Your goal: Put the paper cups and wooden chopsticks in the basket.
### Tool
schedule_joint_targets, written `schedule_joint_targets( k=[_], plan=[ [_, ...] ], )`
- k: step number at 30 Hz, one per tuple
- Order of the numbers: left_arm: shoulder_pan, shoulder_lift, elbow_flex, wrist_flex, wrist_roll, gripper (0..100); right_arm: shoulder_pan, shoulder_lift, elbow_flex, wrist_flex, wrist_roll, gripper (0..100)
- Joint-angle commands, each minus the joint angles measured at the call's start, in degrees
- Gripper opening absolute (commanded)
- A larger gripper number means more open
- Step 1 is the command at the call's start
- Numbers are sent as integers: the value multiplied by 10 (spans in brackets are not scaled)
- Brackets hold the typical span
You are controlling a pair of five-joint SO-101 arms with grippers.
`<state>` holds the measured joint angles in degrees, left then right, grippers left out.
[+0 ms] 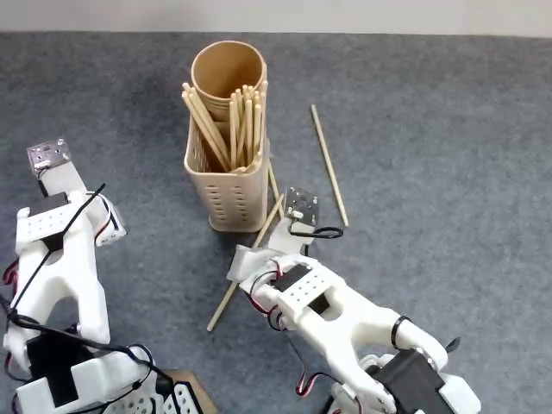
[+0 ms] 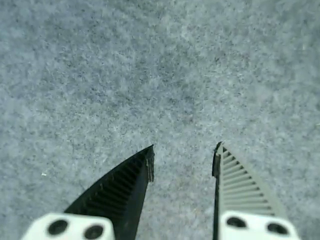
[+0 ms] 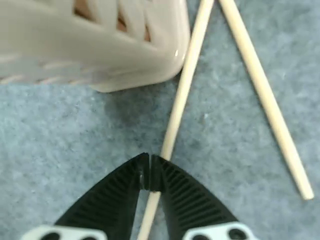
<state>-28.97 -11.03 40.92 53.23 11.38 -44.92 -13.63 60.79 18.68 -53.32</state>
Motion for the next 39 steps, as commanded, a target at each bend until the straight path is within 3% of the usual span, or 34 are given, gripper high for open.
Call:
schedule_joint_targets(
  k=[1, 6, 10, 20, 30, 32, 39],
  plan=[
    [-4, -4, -2, -3, 6, 211, -1, 0, 0, 14, 4, 102],
    [-4, -4, -2, -4, 6, 211, -2, -5, -1, 29, 10, 109],
    [-4, -4, -2, -3, 6, 211, -1, -38, -30, 106, 64, 109],
    [-3, -4, -2, -2, 6, 211, 49, -49, -40, 127, 68, 109],
    [-3, -4, -2, -2, 5, 211, 60, -50, -54, 225, 103, 87],
    [-3, -4, -2, -2, 5, 211, 79, -50, -75, 258, 152, 48],
    [-3, -5, -2, -2, 5, 211, 217, -50, -132, 284, 447, 5]
  ],
)
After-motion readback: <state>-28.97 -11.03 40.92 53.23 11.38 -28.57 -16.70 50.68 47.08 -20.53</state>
